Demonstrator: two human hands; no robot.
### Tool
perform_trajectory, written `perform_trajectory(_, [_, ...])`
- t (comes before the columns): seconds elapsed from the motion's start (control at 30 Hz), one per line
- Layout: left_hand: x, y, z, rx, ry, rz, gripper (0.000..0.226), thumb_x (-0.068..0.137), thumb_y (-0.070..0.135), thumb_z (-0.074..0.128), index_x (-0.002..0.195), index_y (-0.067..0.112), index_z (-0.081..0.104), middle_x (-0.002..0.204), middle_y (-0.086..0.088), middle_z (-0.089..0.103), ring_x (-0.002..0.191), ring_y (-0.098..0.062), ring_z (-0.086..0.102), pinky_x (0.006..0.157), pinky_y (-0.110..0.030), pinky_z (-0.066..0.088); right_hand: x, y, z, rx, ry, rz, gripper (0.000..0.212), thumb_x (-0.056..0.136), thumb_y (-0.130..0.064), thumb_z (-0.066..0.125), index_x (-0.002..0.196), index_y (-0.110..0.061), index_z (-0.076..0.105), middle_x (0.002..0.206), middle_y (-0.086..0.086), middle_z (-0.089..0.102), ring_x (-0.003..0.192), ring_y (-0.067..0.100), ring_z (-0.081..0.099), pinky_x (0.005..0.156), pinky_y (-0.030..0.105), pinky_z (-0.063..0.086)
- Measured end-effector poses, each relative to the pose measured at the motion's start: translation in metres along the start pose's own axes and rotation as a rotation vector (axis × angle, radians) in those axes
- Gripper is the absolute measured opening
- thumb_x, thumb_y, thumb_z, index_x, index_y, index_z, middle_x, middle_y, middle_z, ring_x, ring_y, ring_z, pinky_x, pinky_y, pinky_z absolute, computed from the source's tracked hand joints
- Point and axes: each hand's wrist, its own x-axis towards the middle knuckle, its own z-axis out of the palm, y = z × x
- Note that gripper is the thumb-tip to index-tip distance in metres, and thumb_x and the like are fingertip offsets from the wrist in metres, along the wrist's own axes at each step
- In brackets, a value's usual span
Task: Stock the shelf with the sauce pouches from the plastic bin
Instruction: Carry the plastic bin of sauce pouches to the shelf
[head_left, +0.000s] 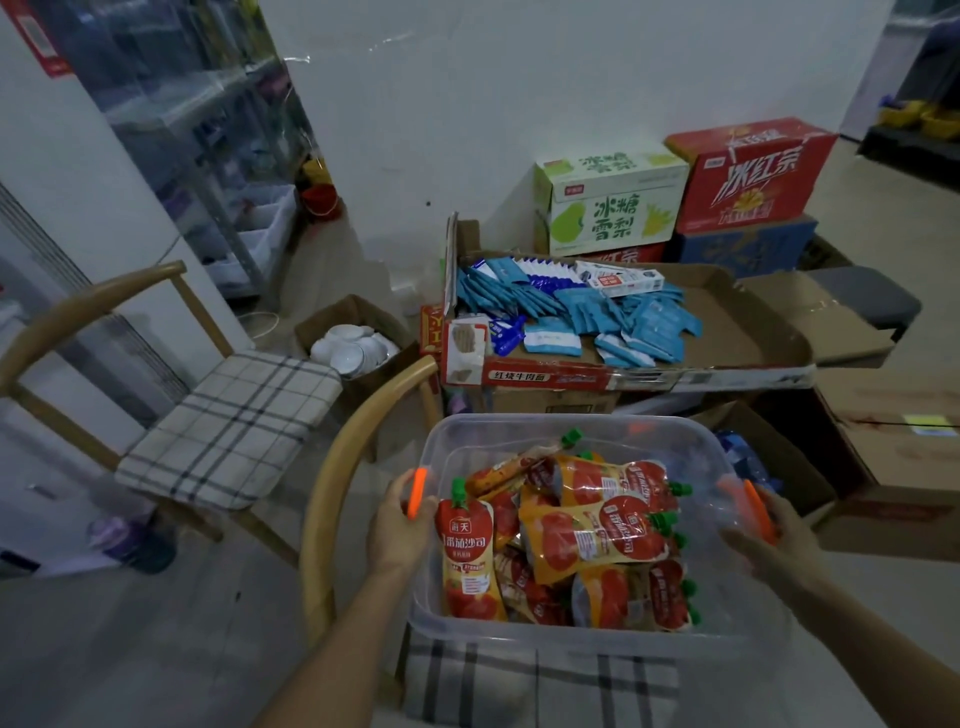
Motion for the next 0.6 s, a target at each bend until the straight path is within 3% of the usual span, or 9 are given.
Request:
perform_trajectory(0.3, [-0.01, 0.009, 0.006, -0.02, 0.102, 0.063, 0.032, 0.092, 0.011, 0.065, 0.124, 0.015, 0.061, 0.098, 0.001, 0.062, 0.095, -0.017, 0.06, 0.075, -0.026, 0.044, -0.01, -0.01, 0.002, -0.016, 0.138, -0.124, 0.047, 0.09, -0.024, 0.063, 0.135, -0.021, 0.049, 0.122, 0.011, 0.058, 0.104, 0.027, 0.057, 0.089, 0.05, 0.052])
perform_trajectory(0.43, [-0.031, 0.015, 0.003, -0.02, 0.085, 0.039, 0.034, 0.092, 0.02, 0.066, 0.125, 0.016, 0.062, 0.101, 0.0, 0.066, 0.098, -0.019, 0.062, 0.079, -0.029, 0.048, -0.04, -0.014, -0.02, -0.003, 0.159, -0.112, 0.047, 0.091, -0.015, 0.062, 0.136, -0.015, 0.049, 0.113, 0.004, 0.055, 0.099, 0.021, 0.054, 0.082, 0.038, 0.048])
perform_trajectory(0.6, [-0.073, 0.045, 0.001, -0.07, 0.009, -0.008, 0.036, 0.091, 0.024, 0.067, 0.124, 0.014, 0.061, 0.108, -0.007, 0.066, 0.096, -0.019, 0.06, 0.08, -0.033, 0.047, -0.086, -0.012, -0.066, -0.061, 0.258, -0.044, 0.045, 0.086, -0.013, 0.065, 0.13, -0.017, 0.054, 0.114, 0.013, 0.063, 0.098, 0.031, 0.061, 0.083, 0.043, 0.054])
